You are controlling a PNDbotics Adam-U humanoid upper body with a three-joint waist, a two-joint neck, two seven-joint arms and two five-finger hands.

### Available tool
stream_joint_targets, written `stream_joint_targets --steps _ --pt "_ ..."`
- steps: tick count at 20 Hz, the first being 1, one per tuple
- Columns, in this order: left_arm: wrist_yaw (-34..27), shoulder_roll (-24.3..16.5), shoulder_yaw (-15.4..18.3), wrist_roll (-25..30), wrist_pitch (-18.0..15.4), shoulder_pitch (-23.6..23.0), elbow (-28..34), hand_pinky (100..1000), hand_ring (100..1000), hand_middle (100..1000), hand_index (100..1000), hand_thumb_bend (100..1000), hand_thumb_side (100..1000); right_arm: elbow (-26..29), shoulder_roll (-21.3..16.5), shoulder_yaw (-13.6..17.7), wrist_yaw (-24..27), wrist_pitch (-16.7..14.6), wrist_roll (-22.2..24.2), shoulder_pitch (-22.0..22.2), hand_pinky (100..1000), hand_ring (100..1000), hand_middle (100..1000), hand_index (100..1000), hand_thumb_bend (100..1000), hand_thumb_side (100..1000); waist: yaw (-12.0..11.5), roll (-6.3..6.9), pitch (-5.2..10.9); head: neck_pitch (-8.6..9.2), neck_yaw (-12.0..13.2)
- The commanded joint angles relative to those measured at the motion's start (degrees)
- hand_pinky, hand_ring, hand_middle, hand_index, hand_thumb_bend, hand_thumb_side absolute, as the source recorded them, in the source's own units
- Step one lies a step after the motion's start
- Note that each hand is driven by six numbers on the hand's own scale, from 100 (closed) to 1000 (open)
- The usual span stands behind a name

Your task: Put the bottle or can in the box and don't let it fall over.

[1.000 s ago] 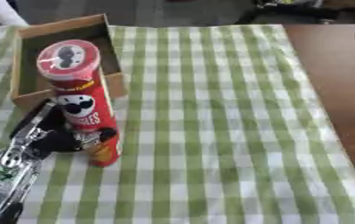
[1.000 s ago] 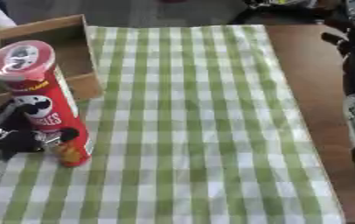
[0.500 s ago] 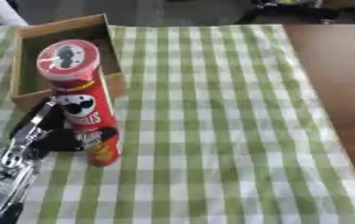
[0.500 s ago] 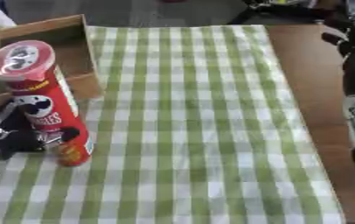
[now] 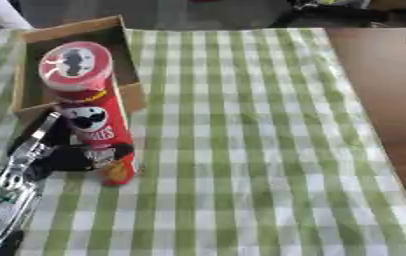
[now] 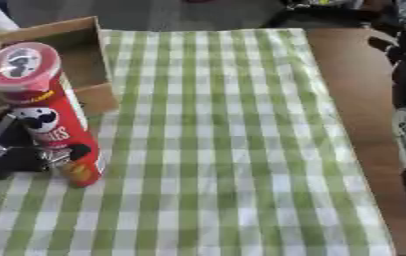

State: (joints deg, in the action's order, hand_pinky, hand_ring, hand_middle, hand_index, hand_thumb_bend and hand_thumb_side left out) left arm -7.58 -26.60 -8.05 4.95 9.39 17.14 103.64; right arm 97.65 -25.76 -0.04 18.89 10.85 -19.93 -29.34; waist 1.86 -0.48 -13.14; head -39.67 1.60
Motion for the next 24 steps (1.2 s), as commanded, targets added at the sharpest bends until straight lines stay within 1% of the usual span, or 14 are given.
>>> stream_joint_targets --steps 1,8,11,13,16,19,21,24 --pt "-1.02 -2.75 1.4 -1.0 -0.04 1.7 2.98 1000 392 475 427 586 100 0.45 -1.41 0.54 -0.1 -0.14 -0.08 -0.53 833 843 839 860 221 739 -0.12 0.22 1.07 0.11 -0.32" --pt "-5.13 -6.32 3.82 -5.11 1.9 5.7 5.31 1000 392 475 426 580 100 0.43 -1.84 0.54 -0.22 -0.21 -0.07 -0.39 833 843 840 860 220 738 -0.4 0.57 1.42 0.05 -0.96" --pt "-6.76 -8.46 5.42 -7.74 2.2 8.86 5.41 1000 392 474 424 577 100 0.48 -2.0 0.51 -0.25 -0.24 -0.02 -0.4 834 843 840 861 218 738 -0.51 0.64 1.55 0.08 -1.08" --pt "-7.96 -10.02 6.5 -9.99 2.4 11.33 4.18 1000 394 474 425 573 100 0.55 -2.01 0.45 -0.26 -0.24 0.07 -0.45 834 843 840 860 217 738 -0.51 0.68 1.59 0.16 -1.01" --pt "-9.82 -12.78 7.61 -12.78 2.27 15.43 0.66 1000 396 476 426 571 100 0.61 -1.96 0.39 -0.29 -0.22 0.17 -0.53 835 843 840 861 218 739 -0.34 0.72 1.56 0.39 -0.85" --pt "-10.7 -15.07 8.27 -14.89 2.15 18.97 -5.33 1000 396 476 426 577 100 0.61 -1.94 0.32 -0.31 -0.2 0.24 -0.57 835 843 840 860 219 740 -0.11 0.78 1.46 0.6 -0.51" --pt "-10.71 -15.83 8.63 -16.21 1.58 20.82 -9.92 1000 396 477 427 578 100 0.58 -1.96 0.3 -0.32 -0.18 0.28 -0.58 836 843 840 860 219 740 0.07 0.81 1.34 0.79 -0.36" --pt "-10.23 -15.85 8.98 -18.09 0.36 23.2 -16.25 1000 397 478 428 579 100 0.58 -1.91 0.26 -0.32 -0.16 0.34 -0.72 836 843 840 860 219 741 0.29 0.82 1.15 1.05 -0.17"
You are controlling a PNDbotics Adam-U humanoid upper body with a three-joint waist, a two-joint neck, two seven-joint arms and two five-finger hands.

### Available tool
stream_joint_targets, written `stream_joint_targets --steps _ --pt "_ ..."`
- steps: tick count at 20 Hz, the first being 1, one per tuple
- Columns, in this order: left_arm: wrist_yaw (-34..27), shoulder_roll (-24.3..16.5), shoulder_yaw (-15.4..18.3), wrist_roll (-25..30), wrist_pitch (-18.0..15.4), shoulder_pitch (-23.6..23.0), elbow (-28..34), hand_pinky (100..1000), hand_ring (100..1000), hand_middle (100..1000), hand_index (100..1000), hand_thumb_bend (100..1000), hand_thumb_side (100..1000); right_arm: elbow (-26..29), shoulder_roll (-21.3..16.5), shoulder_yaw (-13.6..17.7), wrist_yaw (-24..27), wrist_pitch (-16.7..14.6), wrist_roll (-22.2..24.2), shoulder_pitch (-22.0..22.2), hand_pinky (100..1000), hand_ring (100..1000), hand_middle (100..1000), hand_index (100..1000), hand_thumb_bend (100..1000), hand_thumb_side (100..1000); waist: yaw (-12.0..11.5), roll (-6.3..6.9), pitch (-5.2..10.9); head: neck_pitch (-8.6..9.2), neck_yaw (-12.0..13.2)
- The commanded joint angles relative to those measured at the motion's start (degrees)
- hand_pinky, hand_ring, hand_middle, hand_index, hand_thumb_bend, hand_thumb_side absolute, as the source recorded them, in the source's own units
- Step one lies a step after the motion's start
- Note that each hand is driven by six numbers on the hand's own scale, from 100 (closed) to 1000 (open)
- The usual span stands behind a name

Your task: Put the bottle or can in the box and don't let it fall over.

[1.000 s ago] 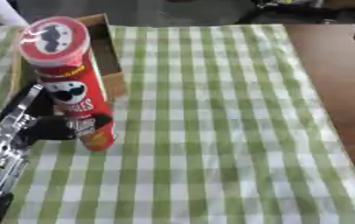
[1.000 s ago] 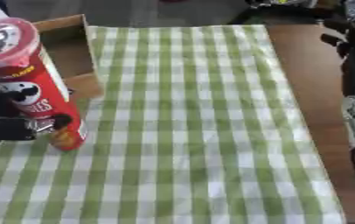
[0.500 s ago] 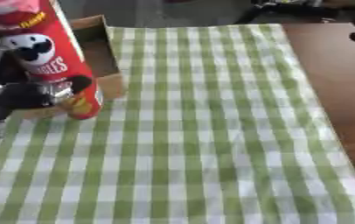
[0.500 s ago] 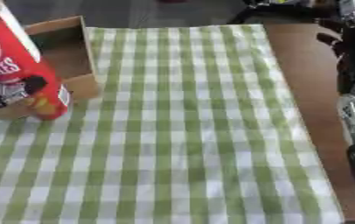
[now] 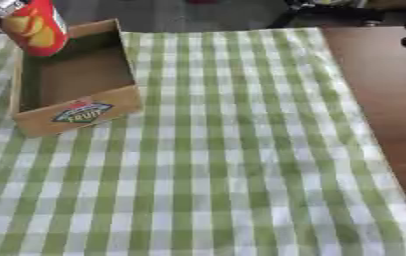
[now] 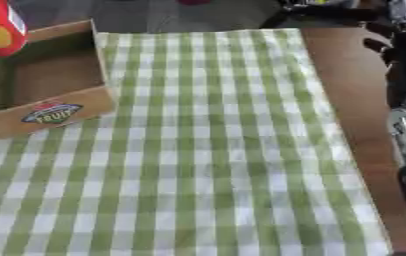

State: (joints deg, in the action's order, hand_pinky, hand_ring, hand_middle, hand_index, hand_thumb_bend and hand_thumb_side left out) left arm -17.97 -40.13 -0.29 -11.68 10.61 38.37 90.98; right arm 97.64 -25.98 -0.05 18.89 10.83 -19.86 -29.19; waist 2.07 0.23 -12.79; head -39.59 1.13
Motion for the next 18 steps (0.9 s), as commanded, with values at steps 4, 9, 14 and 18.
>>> stream_joint_targets --steps 4,9,14,18 --pt "0.93 -0.85 1.58 -4.53 -2.47 5.41 -12.66 1000 397 479 429 578 100 0.57 -1.56 0.19 -0.31 -0.09 0.4 -1.02 836 843 840 861 219 742 0.31 0.03 0.57 1.39 0.69" --pt "2.33 2.22 1.02 -6.64 -5.65 8.98 -22.86 1000 398 481 430 577 100 0.55 -1.17 0.03 -0.25 -0.03 0.6 -1.24 837 843 841 861 221 742 0.56 -0.18 0.3 1.81 1.13" --pt "4.47 5.12 0.16 -6.76 -7.81 10.65 -29.33 1000 400 484 433 573 100 0.5 -0.89 0.0 -0.2 0.02 0.65 -1.3 838 843 841 861 221 743 0.85 -0.33 -0.06 1.9 1.4" --pt "5.77 6.68 -0.46 -6.04 -8.69 10.81 -31.15 1000 400 485 434 563 100 0.47 -0.72 -0.03 -0.19 0.03 0.69 -1.4 838 842 841 861 221 744 0.98 -0.31 -0.33 2.07 1.45"
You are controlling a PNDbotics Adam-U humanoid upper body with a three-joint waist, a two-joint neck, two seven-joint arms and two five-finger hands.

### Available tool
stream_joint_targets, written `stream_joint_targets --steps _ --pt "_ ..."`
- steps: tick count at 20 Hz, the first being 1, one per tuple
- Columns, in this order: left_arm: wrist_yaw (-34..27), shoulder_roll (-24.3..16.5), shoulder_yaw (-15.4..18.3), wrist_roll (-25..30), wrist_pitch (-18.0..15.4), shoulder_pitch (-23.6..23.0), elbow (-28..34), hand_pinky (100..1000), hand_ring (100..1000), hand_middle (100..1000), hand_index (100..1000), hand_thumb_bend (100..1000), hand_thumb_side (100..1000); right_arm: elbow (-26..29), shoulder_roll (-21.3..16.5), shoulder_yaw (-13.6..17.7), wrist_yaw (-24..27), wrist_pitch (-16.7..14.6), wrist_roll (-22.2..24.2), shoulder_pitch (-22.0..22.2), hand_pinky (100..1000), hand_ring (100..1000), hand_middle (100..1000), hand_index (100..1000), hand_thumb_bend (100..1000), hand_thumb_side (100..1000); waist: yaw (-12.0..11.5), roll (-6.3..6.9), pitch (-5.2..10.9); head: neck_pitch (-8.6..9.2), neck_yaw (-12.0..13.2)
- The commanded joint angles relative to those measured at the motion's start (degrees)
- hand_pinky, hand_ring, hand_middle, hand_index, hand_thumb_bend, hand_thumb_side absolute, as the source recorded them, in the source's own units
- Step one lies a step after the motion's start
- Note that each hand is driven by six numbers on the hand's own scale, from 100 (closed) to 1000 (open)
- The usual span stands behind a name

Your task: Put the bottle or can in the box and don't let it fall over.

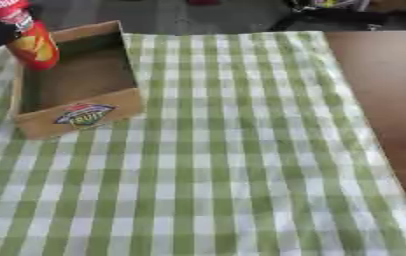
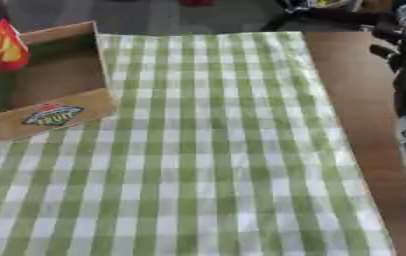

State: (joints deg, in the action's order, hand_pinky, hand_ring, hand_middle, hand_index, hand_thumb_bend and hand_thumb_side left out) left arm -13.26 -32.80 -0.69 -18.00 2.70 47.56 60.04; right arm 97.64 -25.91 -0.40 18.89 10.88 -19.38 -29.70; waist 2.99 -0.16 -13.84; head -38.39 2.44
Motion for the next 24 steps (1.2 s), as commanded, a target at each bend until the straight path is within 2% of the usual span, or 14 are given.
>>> stream_joint_targets --steps 1,5,9,10,12,13,14,15,19,24 --pt "1.36 -0.39 -0.14 0.41 -0.89 1.67 -0.45 1000 401 485 436 558 100 0.46 -0.77 0.32 -0.18 -0.03 0.22 -0.9 838 842 841 861 221 744 0.11 0.08 0.68 0.86 0.16" --pt "2.17 0.37 -0.47 1.24 -1.32 1.79 -0.98 1000 422 506 456 571 100 0.42 -0.68 0.33 -0.15 -0.02 0.25 -0.88 839 843 841 860 221 744 0.18 0.11 0.55 0.81 0.15" --pt "2.09 0.48 -0.71 2.78 -2.7 1.57 -0.69 1000 568 636 594 783 100 0.39 -0.71 0.36 -0.15 -0.04 0.25 -0.87 839 842 840 861 220 744 0.19 0.14 0.55 0.65 0.14" --pt "2.07 0.43 -0.7 3.15 -3.23 1.5 -0.53 1000 655 705 669 880 100 0.38 -0.71 0.37 -0.13 -0.04 0.25 -0.87 839 842 840 861 220 744 0.18 0.16 0.56 0.61 0.13" --pt "2.52 0.18 -0.74 3.9 -4.62 1.35 -0.13 1000 780 789 803 1000 100 0.36 -0.69 0.37 -0.11 -0.04 0.25 -0.84 839 841 839 861 221 745 0.14 0.19 0.6 0.59 0.11" --pt "2.99 0.04 -0.77 4.33 -5.21 1.25 -0.02 1000 807 815 834 1000 152 0.34 -0.7 0.37 -0.1 -0.04 0.25 -0.83 839 841 839 861 220 745 0.11 0.19 0.62 0.57 0.08" --pt "3.63 -0.12 -0.76 4.71 -5.6 1.15 -0.01 1000 851 849 859 1000 263 0.31 -0.71 0.37 -0.1 -0.03 0.25 -0.82 839 841 839 861 220 745 0.08 0.19 0.65 0.55 0.06" --pt "4.33 -0.27 -0.72 5.03 -5.79 1.07 -0.06 1000 885 878 883 1000 317 0.3 -0.72 0.38 -0.1 -0.04 0.25 -0.82 839 841 839 861 219 745 0.05 0.19 0.69 0.53 0.04" --pt "6.29 -0.57 -0.21 5.54 -5.63 0.79 -0.04 1000 877 871 874 1000 297 0.27 -0.77 0.39 -0.04 -0.09 0.25 -0.78 840 841 840 861 218 746 -0.11 0.09 0.81 0.44 0.04" --pt "4.26 -1.45 0.85 4.06 -5.08 -0.84 3.14 1000 850 857 861 1000 250 0.26 -0.95 0.47 -0.05 -0.14 0.23 -0.63 840 841 840 862 217 746 -0.29 0.0 0.93 0.29 -0.13"
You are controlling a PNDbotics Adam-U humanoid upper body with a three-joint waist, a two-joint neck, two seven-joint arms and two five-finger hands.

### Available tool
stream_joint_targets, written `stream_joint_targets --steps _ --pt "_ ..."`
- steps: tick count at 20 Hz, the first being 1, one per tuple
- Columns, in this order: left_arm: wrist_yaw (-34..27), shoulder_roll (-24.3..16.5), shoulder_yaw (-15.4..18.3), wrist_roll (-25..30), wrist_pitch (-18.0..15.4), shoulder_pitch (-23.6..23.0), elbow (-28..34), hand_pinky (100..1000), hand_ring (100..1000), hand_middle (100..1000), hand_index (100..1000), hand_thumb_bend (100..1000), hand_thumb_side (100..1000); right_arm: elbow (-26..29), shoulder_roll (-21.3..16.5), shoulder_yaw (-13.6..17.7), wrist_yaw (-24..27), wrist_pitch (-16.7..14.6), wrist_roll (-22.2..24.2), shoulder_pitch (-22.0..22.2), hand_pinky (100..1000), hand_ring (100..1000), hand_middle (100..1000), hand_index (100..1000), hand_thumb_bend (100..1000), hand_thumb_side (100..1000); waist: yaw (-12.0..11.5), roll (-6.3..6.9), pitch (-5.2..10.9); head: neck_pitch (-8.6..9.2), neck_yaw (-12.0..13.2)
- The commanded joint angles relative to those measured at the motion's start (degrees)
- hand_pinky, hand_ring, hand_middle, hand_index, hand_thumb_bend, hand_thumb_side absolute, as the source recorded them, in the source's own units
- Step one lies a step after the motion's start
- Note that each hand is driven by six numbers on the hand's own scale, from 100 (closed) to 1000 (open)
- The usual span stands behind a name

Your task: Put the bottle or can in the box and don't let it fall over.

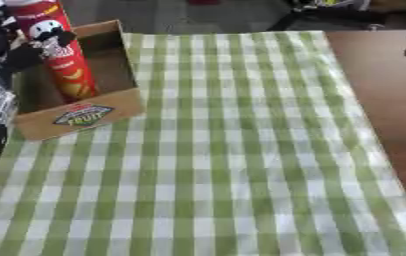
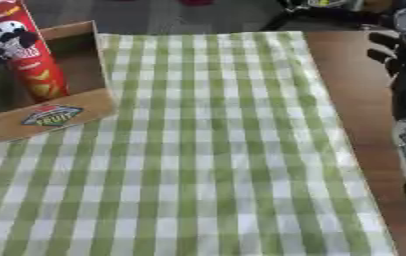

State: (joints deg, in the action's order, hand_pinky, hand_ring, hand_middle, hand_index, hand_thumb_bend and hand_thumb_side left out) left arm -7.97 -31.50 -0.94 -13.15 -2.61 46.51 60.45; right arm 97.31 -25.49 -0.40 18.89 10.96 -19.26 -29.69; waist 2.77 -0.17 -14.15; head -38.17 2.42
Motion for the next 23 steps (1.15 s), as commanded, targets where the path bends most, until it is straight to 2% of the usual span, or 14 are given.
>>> stream_joint_targets --steps 1,6,11,16,21,23 --pt "-1.73 -3.2 1.41 -1.23 0.45 -0.55 4.1 1000 851 858 859 1000 248 0.58 -1.46 0.52 -0.06 -0.24 0.09 -0.6 840 842 840 862 217 745 -0.13 0.01 1.26 0.03 -0.21" --pt "-5.19 -5.79 2.8 -2.46 2.42 -4.9 12.6 1000 890 902 867 1000 330 0.58 -1.77 0.64 -0.05 -0.31 0.0 -0.4 840 842 840 862 218 745 -0.58 0.09 1.45 -0.15 -0.86" --pt "-7.79 -7.74 4.15 -3.12 3.67 -8.52 21.88 1000 884 889 857 1000 319 0.62 -1.86 0.65 -0.03 -0.36 0.05 -0.36 840 842 841 862 216 745 -0.98 -0.07 1.61 -0.21 -1.29" --pt "-9.9 -10.12 5.02 -3.75 5.43 -13.95 30.93 1000 880 895 859 1000 276 0.84 -2.18 0.8 -0.02 -0.46 -0.04 -0.37 841 842 841 862 217 744 -1.23 -0.08 1.53 -0.43 -1.46" --pt "-10.97 -11.56 5.28 -2.72 6.86 -20.06 39.0 1000 874 882 847 1000 144 0.88 -2.27 0.9 0.0 -0.48 -0.15 -0.34 841 842 841 862 217 744 -1.52 -0.1 1.41 -0.42 -1.74" --pt "-10.94 -11.84 5.48 -2.38 7.16 -22.28 41.78 1000 873 878 843 1000 140 0.87 -2.31 0.99 0.0 -0.49 -0.23 -0.29 841 842 841 862 216 744 -1.58 -0.17 1.4 -0.37 -1.83"
